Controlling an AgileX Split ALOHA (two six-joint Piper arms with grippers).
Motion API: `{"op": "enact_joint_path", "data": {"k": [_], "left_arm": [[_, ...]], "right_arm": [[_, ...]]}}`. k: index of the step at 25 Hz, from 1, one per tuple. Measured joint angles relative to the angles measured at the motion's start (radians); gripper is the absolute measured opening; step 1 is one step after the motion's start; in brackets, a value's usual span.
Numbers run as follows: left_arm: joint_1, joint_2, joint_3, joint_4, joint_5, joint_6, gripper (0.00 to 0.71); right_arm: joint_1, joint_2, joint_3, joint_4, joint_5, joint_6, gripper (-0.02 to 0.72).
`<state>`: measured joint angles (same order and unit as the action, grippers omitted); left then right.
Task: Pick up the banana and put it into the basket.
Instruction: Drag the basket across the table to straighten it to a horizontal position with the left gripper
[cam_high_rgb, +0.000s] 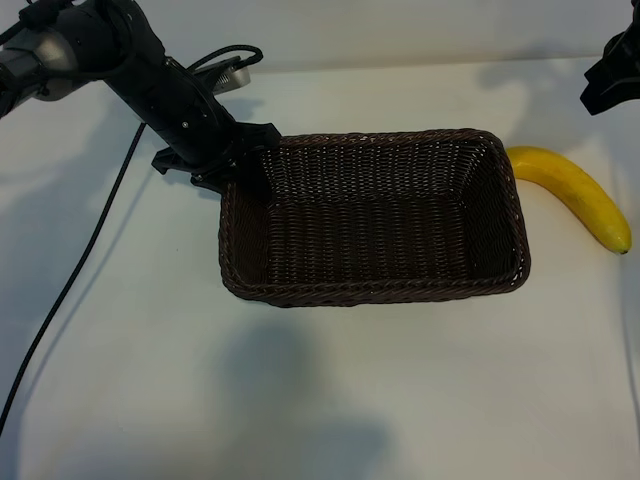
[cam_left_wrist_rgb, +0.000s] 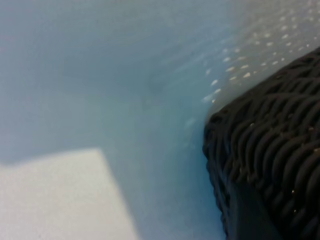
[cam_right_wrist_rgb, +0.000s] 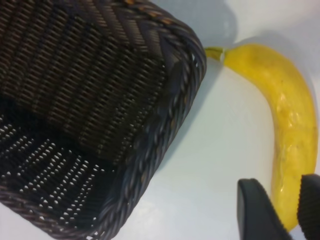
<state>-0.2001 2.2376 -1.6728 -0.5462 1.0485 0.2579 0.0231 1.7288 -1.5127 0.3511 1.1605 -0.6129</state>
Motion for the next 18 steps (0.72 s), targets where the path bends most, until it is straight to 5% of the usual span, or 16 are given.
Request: {"op": "enact_joint_path", "data": {"k": [6, 12, 18], "left_arm": [[0.000, 0.000, 0.000, -0.001, -0.002, -0.002, 0.312], [0.000, 0.000, 0.000, -0.008, -0.002, -0.030, 0.460], [0.000, 0.000, 0.000, -0.002, 0.000, -0.046, 0.494]], "right_arm": [[0.000, 0.000, 0.000, 0.000, -0.001, 0.000, 0.250], [0.000, 0.000, 0.000, 0.000, -0.001, 0.000, 0.249], [0.000, 0.000, 0.000, 0.000, -0.003, 0.000, 0.249]]}}
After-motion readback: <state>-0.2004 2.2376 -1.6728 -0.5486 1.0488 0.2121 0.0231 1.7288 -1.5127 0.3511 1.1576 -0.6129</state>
